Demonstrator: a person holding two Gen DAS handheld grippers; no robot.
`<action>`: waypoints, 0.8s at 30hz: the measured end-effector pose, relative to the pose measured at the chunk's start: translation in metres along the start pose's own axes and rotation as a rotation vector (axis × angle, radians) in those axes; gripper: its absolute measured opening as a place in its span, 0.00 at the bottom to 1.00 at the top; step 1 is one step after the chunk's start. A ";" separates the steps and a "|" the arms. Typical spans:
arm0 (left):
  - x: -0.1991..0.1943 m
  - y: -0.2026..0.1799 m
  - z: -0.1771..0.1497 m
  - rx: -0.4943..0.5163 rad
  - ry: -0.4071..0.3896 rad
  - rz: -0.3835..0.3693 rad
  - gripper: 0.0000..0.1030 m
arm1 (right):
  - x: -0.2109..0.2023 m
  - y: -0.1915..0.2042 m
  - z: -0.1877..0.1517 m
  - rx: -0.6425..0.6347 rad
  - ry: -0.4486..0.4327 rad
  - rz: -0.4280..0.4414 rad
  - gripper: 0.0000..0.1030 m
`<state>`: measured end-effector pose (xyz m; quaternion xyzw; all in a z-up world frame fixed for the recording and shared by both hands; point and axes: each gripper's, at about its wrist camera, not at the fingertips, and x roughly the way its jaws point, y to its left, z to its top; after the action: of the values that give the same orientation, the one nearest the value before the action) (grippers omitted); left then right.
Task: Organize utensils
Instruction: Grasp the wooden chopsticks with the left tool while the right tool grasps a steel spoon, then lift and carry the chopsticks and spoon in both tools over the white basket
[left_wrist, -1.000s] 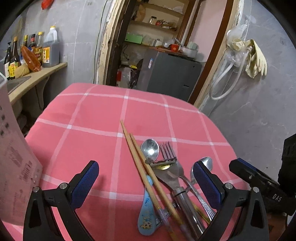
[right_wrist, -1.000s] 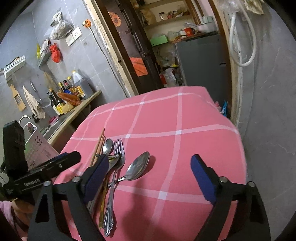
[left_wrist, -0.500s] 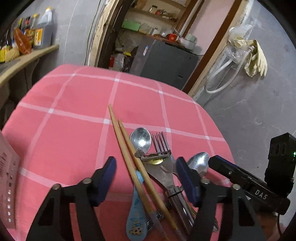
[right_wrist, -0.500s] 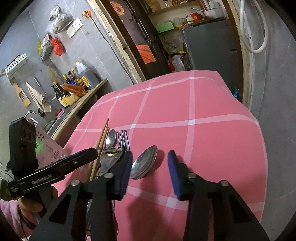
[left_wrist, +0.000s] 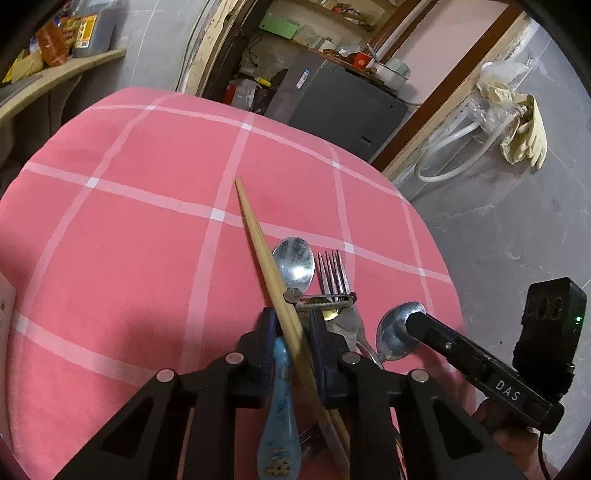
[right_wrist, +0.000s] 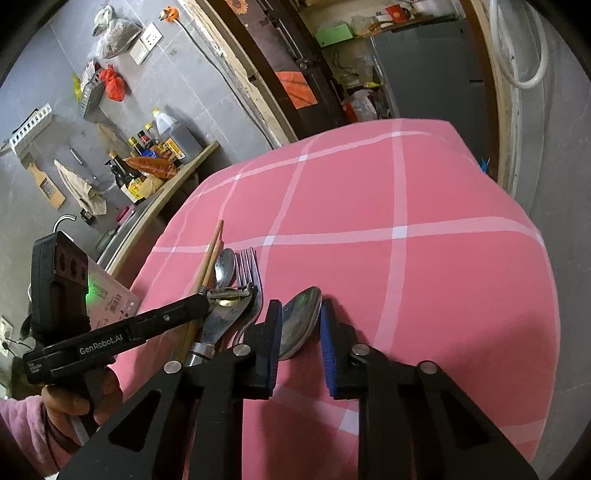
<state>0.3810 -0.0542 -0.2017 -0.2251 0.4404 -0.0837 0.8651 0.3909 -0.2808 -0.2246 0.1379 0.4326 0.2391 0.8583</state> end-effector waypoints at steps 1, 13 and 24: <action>0.001 0.000 0.001 0.004 0.010 -0.001 0.17 | 0.002 0.000 0.000 0.000 0.011 0.003 0.17; 0.011 -0.003 0.016 -0.020 0.157 -0.038 0.09 | -0.004 0.002 -0.006 0.047 0.023 -0.002 0.05; -0.039 -0.016 0.007 0.059 0.088 -0.073 0.07 | -0.068 0.026 -0.012 0.039 -0.163 -0.112 0.03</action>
<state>0.3641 -0.0531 -0.1621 -0.2116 0.4670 -0.1381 0.8474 0.3391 -0.2942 -0.1740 0.1494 0.3732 0.1702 0.8997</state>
